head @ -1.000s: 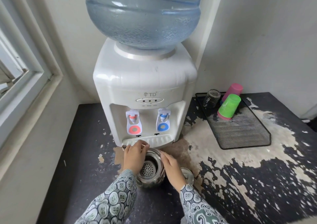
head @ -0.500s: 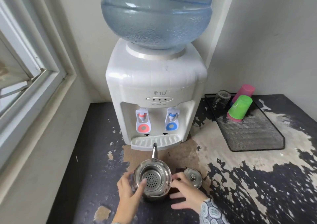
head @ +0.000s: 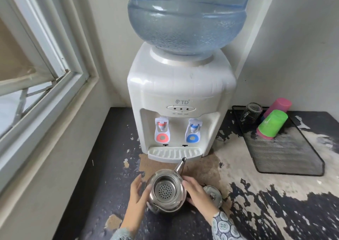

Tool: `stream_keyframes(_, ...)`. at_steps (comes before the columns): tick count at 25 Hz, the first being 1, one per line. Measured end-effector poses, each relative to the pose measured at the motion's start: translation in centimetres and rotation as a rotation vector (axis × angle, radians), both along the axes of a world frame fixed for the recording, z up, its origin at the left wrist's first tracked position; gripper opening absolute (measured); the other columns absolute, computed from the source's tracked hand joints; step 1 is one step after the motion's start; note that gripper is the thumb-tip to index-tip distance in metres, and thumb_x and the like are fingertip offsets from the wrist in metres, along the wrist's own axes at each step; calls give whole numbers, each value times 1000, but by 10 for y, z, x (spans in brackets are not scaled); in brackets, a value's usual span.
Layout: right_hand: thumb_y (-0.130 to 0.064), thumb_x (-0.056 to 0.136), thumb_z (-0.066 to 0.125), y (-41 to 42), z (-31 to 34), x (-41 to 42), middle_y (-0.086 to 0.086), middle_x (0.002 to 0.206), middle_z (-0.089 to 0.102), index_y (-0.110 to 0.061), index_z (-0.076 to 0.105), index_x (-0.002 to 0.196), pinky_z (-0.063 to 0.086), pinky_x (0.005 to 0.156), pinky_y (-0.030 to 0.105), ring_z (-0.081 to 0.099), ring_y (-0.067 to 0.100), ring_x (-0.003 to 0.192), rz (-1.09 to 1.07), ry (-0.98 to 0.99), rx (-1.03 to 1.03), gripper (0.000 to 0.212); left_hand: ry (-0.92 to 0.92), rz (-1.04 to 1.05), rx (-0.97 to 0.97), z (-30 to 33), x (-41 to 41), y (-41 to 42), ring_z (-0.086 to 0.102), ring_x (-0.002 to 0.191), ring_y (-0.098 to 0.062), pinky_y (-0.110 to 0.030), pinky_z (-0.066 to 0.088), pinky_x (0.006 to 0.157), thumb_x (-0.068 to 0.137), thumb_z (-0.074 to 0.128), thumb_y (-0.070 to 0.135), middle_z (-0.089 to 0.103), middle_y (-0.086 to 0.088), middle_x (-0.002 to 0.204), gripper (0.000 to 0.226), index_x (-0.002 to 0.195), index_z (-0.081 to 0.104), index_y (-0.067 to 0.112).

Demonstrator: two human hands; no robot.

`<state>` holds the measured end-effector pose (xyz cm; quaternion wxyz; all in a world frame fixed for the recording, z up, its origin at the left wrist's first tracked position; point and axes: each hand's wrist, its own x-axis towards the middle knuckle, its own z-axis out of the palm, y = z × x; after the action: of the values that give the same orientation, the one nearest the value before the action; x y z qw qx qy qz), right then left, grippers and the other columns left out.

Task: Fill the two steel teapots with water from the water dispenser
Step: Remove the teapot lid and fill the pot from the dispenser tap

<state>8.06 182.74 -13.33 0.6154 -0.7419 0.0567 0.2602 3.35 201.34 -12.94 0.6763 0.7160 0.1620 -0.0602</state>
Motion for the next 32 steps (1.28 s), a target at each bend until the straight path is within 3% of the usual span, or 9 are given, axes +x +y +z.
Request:
stream_keyframes(4,-32,94,40,3,2,-10,-8,110,62,-24,53,116,41,101,32,55,9,107,-57,-141,-118,26,-16,17,-30,-1,-25,-26,47,104,16,-2,40,83,79,64,-2,34,-1,136,71,134,23,13)
stream_keyframes(8,-31,95,36,-13,16,-16,-7,91,64,-27,58,95,48,90,36,60,12,91,-249,-252,-90,23,-70,-139,-17,14,-6,-38,34,132,-7,-26,29,109,62,83,10,25,2,147,106,142,14,19)
stream_keyframes(11,-32,95,32,-36,41,-2,-19,78,55,-34,52,79,40,71,2,56,-7,72,-298,-357,-126,26,-97,-275,136,23,16,-53,16,137,-10,-41,19,117,43,89,44,16,9,146,137,144,-2,34)
stream_keyframes(13,-27,96,32,-45,52,8,-15,70,58,-28,54,75,35,66,-4,56,-12,67,-255,-429,-138,31,-105,-245,243,24,32,-65,10,132,-4,-41,15,115,34,84,59,15,14,139,144,143,-7,36)
stream_keyframes(16,-25,95,36,-50,54,18,-14,64,63,-28,55,72,37,71,0,56,-12,72,-230,-448,-155,30,-115,-217,296,20,56,-73,11,126,-1,-37,15,113,29,82,66,18,13,134,147,144,-5,33)
stream_keyframes(20,-29,95,39,-57,48,37,-2,104,62,-15,57,111,40,95,24,54,10,103,-121,-391,-232,28,-128,-239,278,14,76,-66,23,135,-11,-38,20,117,35,85,59,26,3,147,140,145,6,25)
stream_keyframes(26,-23,90,50,-51,66,58,0,83,55,-19,51,93,39,58,17,51,11,73,-340,-661,-396,5,-184,-322,348,16,102,-63,34,132,-12,-39,30,112,40,84,58,38,7,143,123,142,23,26)
stream_keyframes(29,-29,88,51,-36,71,77,0,100,52,-19,51,106,40,72,27,46,18,93,-201,-638,-565,20,-180,-337,264,17,114,-59,46,123,-5,-23,39,100,43,85,52,49,14,131,106,132,31,34)
stream_keyframes(32,-37,90,45,-25,71,90,2,116,48,-19,47,117,40,92,41,39,23,109,-121,-491,-630,33,-170,-301,181,15,118,-52,49,116,6,-10,41,90,44,84,52,49,19,127,108,134,27,36)
